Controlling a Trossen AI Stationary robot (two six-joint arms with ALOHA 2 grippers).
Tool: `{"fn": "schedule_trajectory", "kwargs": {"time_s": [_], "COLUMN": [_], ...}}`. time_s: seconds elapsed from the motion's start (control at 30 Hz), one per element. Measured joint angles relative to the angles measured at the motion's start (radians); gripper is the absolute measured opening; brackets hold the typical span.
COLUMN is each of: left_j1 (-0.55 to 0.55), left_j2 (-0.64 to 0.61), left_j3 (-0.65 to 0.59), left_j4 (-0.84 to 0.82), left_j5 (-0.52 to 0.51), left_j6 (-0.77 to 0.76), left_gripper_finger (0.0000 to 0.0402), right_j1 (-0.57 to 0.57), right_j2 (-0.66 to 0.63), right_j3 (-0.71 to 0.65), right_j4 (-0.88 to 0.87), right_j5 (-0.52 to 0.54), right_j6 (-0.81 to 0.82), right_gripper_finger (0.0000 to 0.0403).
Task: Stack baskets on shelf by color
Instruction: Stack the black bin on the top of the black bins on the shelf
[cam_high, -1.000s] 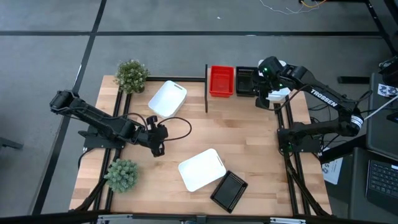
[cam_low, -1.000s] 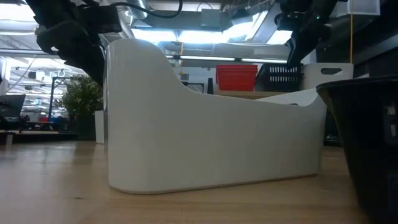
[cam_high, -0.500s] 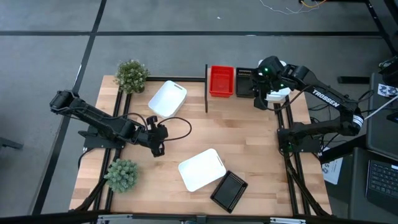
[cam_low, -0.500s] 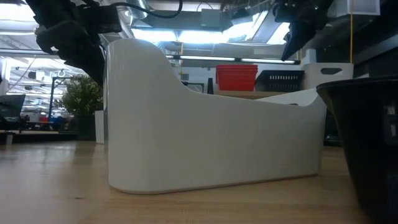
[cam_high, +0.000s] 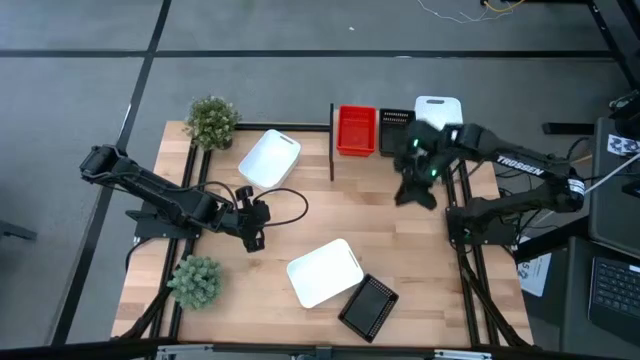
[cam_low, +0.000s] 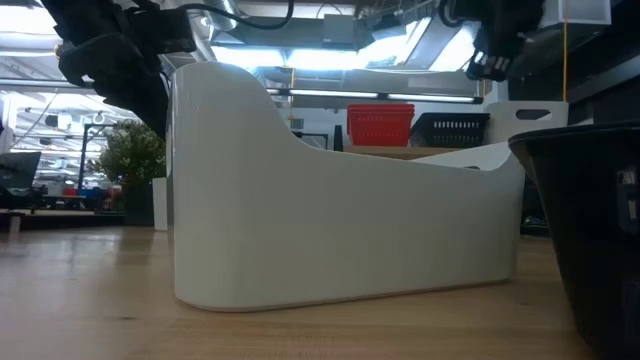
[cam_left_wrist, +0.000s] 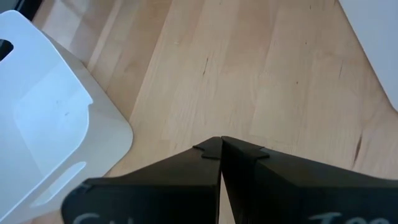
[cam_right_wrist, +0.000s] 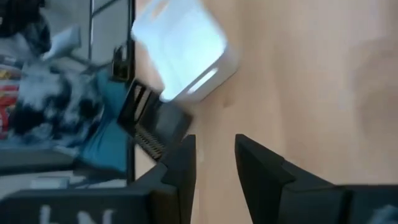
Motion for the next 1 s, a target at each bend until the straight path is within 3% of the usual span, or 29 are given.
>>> {"fn": "schedule_trajectory", "kwargs": {"time_s": [0.1,0.33,0.53,0.73,1.0], "left_j1": [0.000,0.000,0.003,0.021,0.050], "left_j2": [0.000,0.000,0.000,0.000,0.000], "left_j3": [0.000,0.000,0.000,0.000,0.000], "left_j4": [0.000,-0.005,-0.005,0.001,0.015], "left_j5": [0.000,-0.001,-0.002,-0.002,-0.002], "left_j6": [0.000,0.027,0.079,0.079,0.079], "left_gripper_finger": [0.0000,0.0000,0.0000,0.0000,0.0000], "right_j1": [0.130,0.478,0.738,0.845,0.849], "right_j2": [0.000,0.002,0.040,0.221,0.446], "right_j3": [-0.095,-0.356,-0.462,-0.385,-0.198], "right_j4": [0.119,0.584,0.826,0.870,0.802], "right_j5": [0.042,0.255,0.518,0.576,0.496], "right_j6": [0.149,0.556,0.807,0.827,0.694], "right_gripper_finger": [0.0110,0.0110,0.0110,0.0107,0.0094]}}
